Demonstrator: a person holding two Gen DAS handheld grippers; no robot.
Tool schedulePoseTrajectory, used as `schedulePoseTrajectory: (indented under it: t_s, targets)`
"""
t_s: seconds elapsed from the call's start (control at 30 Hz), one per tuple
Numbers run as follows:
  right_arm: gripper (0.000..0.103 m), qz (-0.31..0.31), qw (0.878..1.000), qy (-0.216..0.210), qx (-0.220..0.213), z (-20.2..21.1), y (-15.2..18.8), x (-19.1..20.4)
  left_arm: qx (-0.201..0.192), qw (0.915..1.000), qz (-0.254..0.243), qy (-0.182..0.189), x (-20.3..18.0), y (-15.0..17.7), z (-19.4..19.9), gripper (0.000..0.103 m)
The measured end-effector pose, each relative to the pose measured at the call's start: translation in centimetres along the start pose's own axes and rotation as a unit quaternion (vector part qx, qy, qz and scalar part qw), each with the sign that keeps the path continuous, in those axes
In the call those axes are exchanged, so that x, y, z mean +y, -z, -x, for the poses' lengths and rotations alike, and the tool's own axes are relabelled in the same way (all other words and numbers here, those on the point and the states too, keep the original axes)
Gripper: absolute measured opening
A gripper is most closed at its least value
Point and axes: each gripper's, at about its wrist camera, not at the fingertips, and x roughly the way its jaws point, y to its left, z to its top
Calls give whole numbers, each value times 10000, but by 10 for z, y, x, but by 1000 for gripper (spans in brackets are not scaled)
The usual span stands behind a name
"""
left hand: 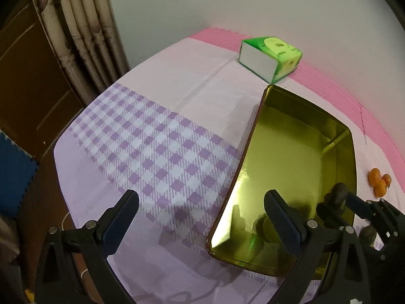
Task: Organize fruits
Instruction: 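Carry the passion fruit into the tin tray and open the right gripper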
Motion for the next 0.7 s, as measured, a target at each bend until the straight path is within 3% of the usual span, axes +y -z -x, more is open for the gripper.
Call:
schedulePoseTrajectory:
  t_s: [0.33, 0.7]
  targets:
    - [41, 147, 9996, 19, 219, -20, -2, 13, 19, 9999, 96, -71, 4, -2, -4, 98]
    - [41, 61, 9996, 1, 258, -25, 0, 12, 60, 9995, 214, 215, 6, -1, -5, 98]
